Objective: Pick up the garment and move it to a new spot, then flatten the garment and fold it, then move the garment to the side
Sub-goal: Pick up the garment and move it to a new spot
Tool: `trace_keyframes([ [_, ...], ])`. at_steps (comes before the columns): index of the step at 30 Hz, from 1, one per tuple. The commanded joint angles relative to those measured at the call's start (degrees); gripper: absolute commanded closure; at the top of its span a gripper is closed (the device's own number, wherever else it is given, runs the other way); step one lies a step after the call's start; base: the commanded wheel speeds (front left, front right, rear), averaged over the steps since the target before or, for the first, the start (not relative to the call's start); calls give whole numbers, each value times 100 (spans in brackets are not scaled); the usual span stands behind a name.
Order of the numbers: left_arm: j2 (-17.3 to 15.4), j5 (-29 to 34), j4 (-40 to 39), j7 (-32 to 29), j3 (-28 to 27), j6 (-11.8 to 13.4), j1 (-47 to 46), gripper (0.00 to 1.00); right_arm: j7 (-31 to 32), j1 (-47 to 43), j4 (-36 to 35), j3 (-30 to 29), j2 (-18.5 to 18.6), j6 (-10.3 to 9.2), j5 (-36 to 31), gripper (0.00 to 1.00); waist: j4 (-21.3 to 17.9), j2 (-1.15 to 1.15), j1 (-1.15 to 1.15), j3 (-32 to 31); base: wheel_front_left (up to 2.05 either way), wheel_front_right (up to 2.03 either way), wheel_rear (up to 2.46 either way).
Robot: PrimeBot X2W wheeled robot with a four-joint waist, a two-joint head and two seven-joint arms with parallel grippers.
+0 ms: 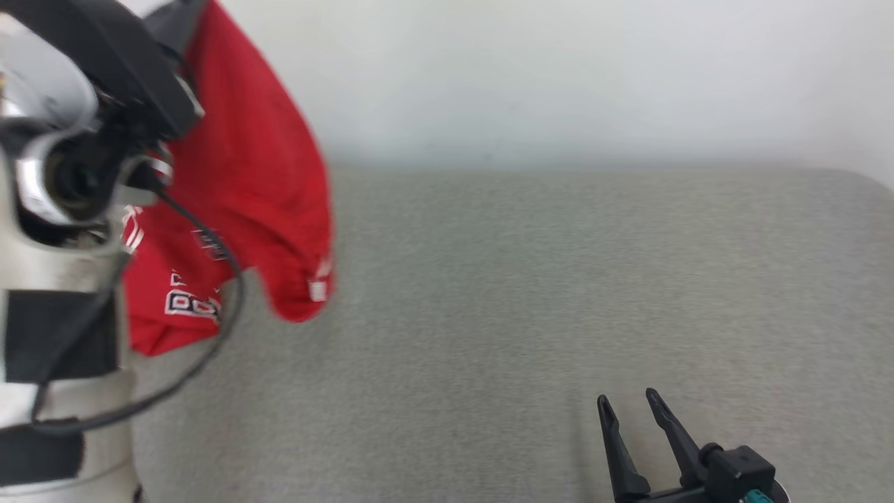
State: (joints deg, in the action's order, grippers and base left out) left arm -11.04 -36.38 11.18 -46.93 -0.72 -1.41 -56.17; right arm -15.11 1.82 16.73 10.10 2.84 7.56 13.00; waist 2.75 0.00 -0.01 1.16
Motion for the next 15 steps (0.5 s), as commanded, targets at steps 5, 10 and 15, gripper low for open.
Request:
trace_keyframes([
  [5,395,-26,-333,149,401,-163,500,100,66,-220,-127,-169,9,-13,-150,0,-1199,0,1,-396,0,0,0],
  [10,574,278,-299,593,775,-126,1067,100,240,-286,-323,-216,11,-13,-249,0,-1648,0,1,-336,0,0,0],
  [15,641,661,112,1066,1149,-75,1648,100,407,-334,-562,-191,8,-13,-321,0,-1924,0,1,-178,0,0,0],
])
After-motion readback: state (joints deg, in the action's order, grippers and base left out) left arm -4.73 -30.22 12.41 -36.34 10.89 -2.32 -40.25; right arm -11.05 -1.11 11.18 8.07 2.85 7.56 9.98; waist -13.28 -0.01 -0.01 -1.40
